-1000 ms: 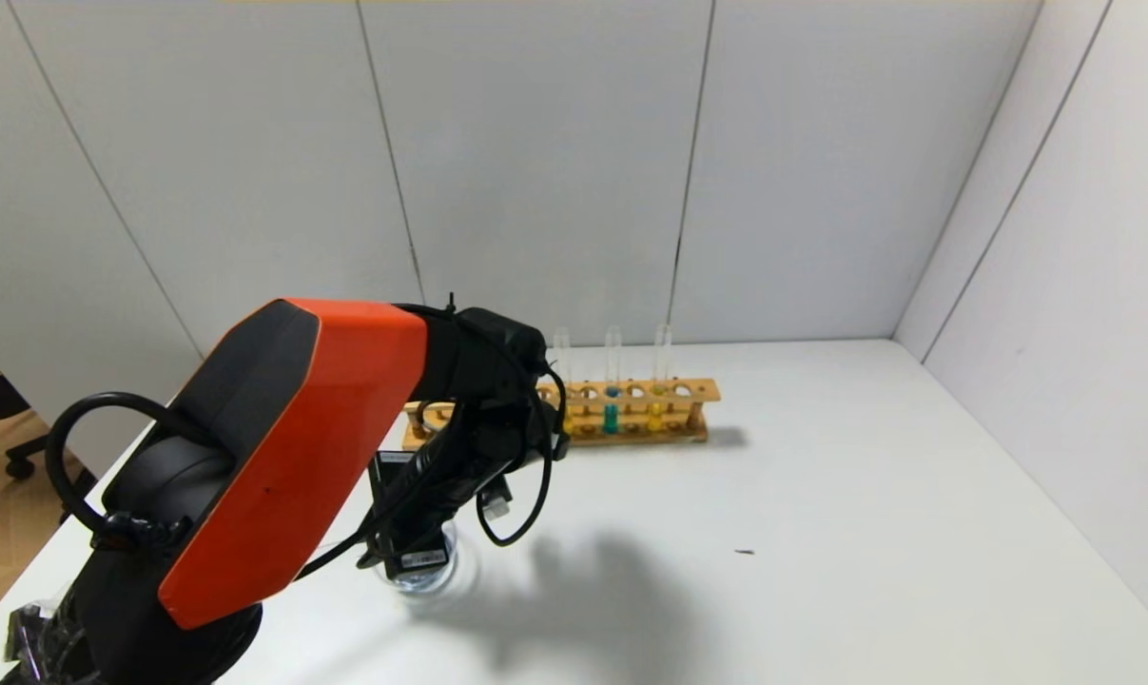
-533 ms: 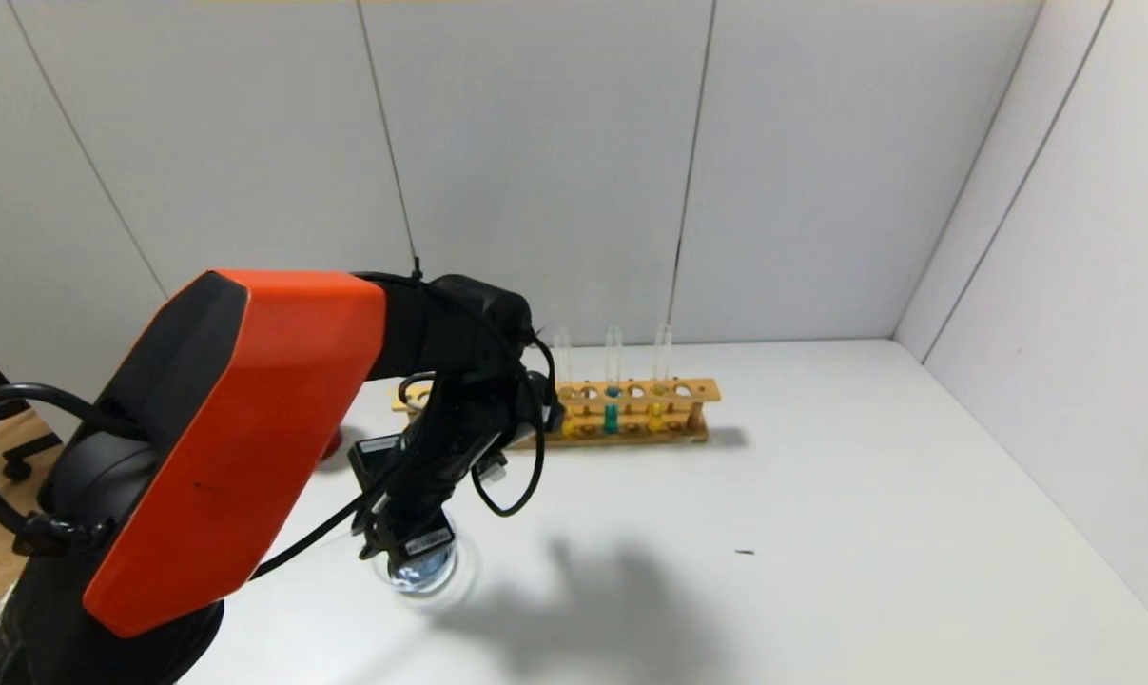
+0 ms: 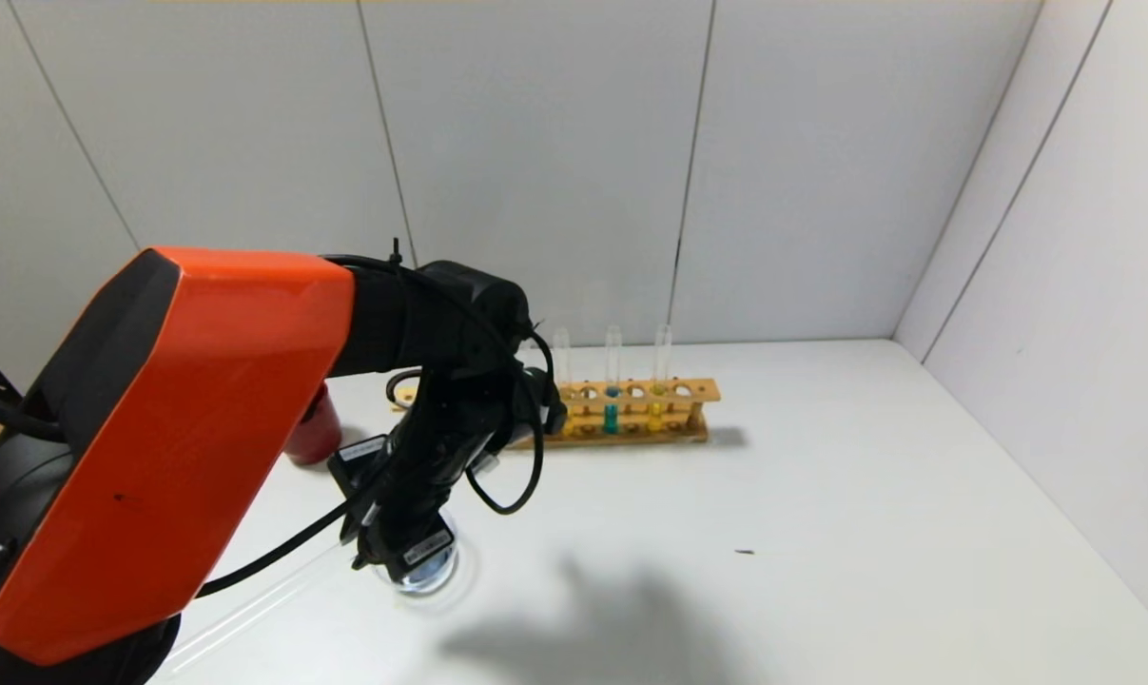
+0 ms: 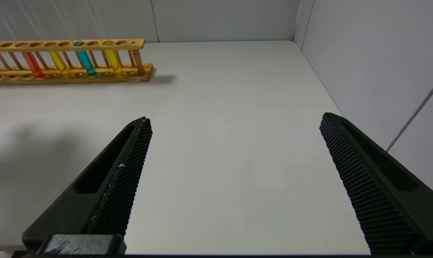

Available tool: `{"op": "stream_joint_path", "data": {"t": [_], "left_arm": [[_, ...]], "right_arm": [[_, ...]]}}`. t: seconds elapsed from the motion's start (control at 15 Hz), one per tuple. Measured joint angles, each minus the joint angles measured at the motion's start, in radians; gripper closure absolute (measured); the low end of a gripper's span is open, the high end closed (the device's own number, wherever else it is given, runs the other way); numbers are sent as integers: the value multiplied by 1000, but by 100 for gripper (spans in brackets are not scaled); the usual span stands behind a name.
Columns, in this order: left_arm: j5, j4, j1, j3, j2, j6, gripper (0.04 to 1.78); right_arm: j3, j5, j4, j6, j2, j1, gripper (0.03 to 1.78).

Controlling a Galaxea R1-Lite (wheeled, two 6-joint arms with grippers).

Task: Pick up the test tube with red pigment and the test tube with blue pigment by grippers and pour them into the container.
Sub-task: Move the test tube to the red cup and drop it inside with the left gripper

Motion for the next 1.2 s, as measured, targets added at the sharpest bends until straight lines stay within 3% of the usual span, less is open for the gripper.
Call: {"op": "stream_joint_path", "data": {"t": [1.2], "left_arm": [[12, 0, -19, -6, 73, 11, 151]], "right_arm": [[0, 0, 0, 0, 0, 0, 10]]}}
